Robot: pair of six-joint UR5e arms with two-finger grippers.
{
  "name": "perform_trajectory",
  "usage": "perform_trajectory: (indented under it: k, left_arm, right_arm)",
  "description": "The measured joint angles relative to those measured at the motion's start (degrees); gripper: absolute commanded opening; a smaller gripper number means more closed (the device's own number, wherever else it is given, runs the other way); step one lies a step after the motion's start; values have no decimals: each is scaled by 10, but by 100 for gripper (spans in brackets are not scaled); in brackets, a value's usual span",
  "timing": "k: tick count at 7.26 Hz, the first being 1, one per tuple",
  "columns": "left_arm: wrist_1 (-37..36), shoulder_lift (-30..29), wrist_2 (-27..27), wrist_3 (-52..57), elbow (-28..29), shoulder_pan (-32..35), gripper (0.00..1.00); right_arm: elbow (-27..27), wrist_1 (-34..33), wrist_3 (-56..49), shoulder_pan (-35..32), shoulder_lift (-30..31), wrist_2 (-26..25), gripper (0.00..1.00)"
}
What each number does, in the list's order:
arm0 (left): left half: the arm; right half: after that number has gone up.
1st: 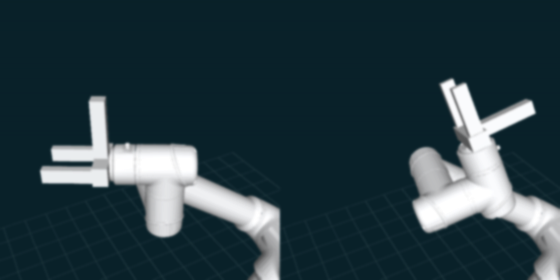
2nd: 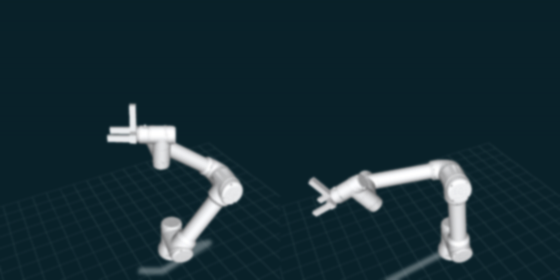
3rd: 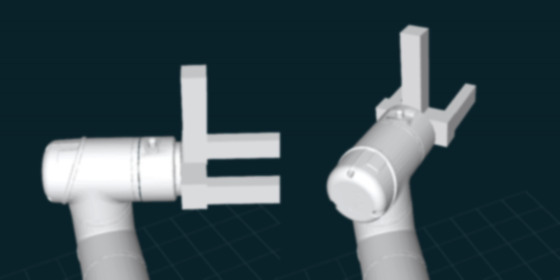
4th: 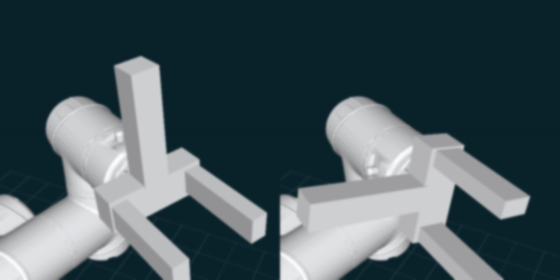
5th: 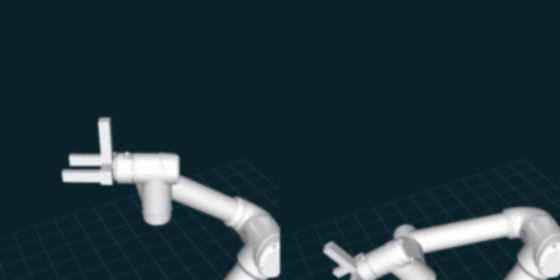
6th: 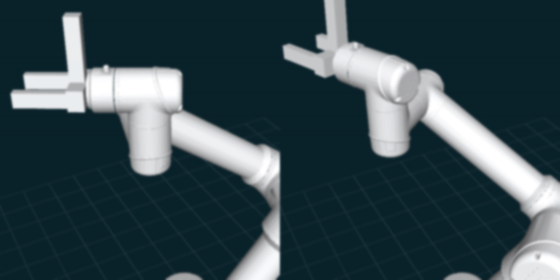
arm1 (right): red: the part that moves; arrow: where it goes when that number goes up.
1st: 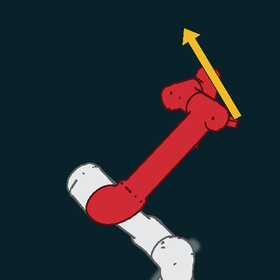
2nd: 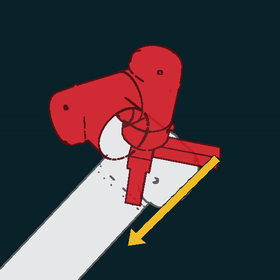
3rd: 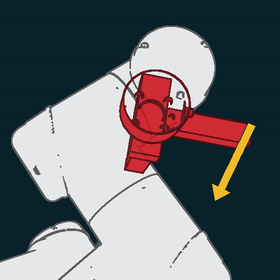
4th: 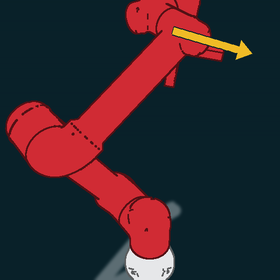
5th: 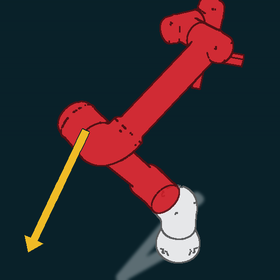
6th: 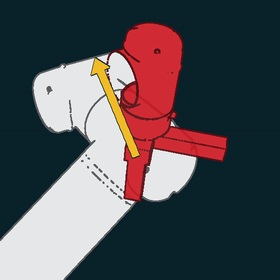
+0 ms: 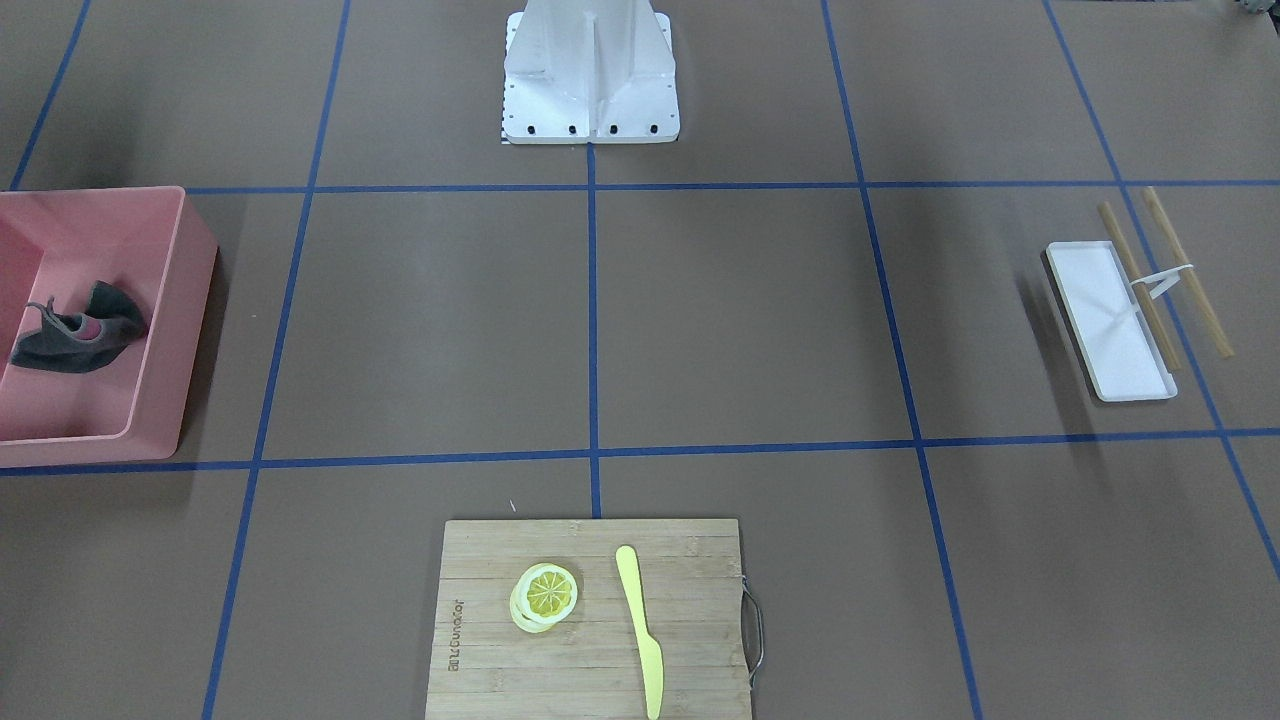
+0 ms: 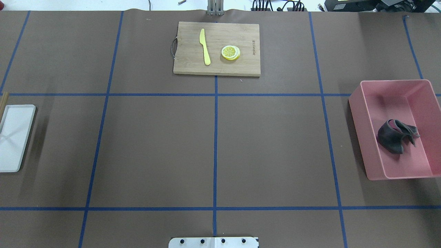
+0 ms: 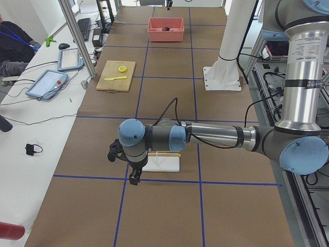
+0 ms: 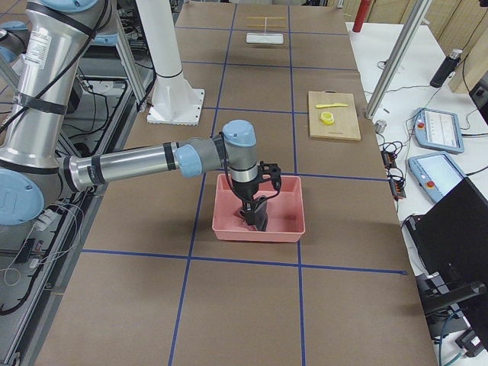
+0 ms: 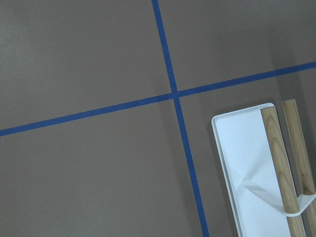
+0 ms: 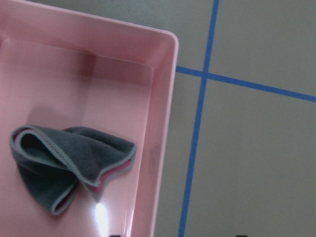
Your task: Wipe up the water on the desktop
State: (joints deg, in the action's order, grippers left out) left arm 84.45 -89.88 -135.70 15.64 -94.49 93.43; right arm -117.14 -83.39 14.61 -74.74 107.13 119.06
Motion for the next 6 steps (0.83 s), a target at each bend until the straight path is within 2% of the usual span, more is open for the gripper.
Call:
perform_trajectory:
  k: [1, 3, 4, 6]
  left_arm:
    - [0, 0, 0, 0, 0, 0, 99]
    - [0, 1, 0, 0, 1, 0, 99]
    - [0, 1, 0, 1, 2, 0, 99]
    - [0, 1, 0, 1, 2, 0, 99]
  right_arm:
    - [17, 1, -1, -20, -4, 9, 100]
    - [33, -5, -51, -87, -9, 80, 100]
    - [40, -30, -92, -118, -10, 103, 100]
    - [39, -137, -120, -148, -19, 108, 100]
